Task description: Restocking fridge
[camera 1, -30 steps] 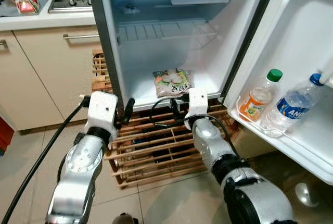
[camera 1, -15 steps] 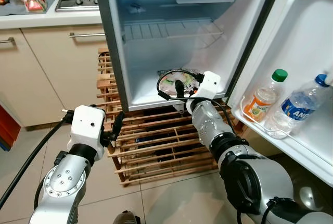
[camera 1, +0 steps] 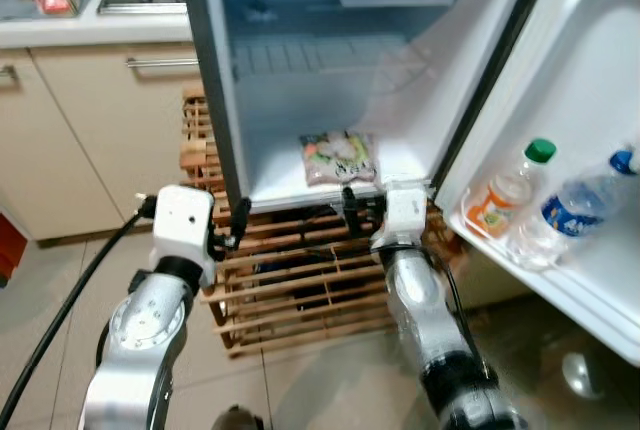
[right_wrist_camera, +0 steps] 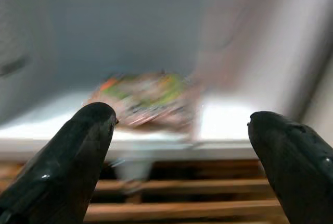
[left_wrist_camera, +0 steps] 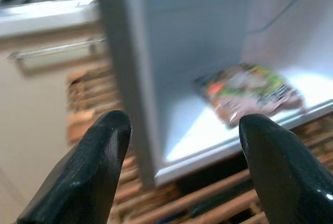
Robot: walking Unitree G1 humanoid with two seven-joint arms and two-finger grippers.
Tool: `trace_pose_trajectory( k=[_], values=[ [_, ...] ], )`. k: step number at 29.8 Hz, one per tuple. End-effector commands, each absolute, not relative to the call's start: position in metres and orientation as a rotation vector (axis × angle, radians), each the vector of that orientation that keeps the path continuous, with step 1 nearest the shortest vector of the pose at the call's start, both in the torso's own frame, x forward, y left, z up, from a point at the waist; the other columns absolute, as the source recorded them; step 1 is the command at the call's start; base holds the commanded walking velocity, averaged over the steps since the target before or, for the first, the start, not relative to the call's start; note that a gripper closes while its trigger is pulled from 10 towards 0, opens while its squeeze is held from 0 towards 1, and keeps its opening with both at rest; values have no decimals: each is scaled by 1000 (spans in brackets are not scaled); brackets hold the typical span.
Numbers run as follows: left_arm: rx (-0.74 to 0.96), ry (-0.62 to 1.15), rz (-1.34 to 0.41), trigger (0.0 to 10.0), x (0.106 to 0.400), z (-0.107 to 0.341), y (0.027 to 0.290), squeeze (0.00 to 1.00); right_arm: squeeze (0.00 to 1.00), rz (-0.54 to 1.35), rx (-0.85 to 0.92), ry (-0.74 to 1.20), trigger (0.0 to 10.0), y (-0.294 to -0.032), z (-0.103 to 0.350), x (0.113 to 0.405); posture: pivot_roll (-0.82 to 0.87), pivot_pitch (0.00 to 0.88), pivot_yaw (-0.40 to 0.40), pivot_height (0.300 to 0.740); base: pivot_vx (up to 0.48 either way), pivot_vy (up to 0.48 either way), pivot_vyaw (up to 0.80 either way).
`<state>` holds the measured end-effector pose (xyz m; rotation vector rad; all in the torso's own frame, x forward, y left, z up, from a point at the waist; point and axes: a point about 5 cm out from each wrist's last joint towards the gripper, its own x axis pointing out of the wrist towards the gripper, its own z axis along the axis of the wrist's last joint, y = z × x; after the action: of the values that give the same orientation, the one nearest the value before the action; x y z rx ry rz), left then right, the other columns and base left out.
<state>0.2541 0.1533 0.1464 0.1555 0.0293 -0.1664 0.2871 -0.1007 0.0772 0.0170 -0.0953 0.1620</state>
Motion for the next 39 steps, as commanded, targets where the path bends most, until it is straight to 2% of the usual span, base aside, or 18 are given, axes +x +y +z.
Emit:
trace_pose_trajectory(
  k=[1,7,14,17,22,23,25,28,30,39],
  values=[
    [161,7,-208,10000,258,148,143,0,0,167,-5,-183,10000,-103,91,283,-26,0,-18,740,0,0,0],
    [105,-50,-266,10000,274,155,121,0,0,171,-14,-186,10000,-116,97,278,-65,0,-10,740,0,0,0],
    [51,-79,-221,10000,289,158,121,0,4,289,21,-252,10000,-107,126,286,-78,0,-24,740,0,0,0],
    [16,-93,-189,10000,296,160,126,0,4,293,19,-298,10000,-112,141,288,-82,0,-31,740,0,0,0],
    [109,-101,-214,10000,280,162,145,0,8,263,-36,-296,10000,-134,147,269,-92,0,-32,740,0,0,0],
    [88,-60,-214,10000,265,156,156,0,8,241,-48,-255,10000,-147,141,252,-90,0,-33,740,322,0,0],
    [86,-46,-228,10000,256,155,157,0,8,240,-58,-213,10000,-153,135,240,-93,0,-32,740,459,0,0],
    [84,-48,-232,10000,257,156,151,0,12,228,-52,-191,10000,-158,131,239,-96,0,-27,740,472,0,0],
    [108,-76,-255,10000,265,159,141,0,12,242,-44,-196,10000,-151,132,248,-95,0,-21,740,472,0,0],
    [105,-104,-279,10000,276,172,134,0,4,348,-6,-162,10000,-129,134,262,-87,0,-19,740,477,0,0]
  ],
)
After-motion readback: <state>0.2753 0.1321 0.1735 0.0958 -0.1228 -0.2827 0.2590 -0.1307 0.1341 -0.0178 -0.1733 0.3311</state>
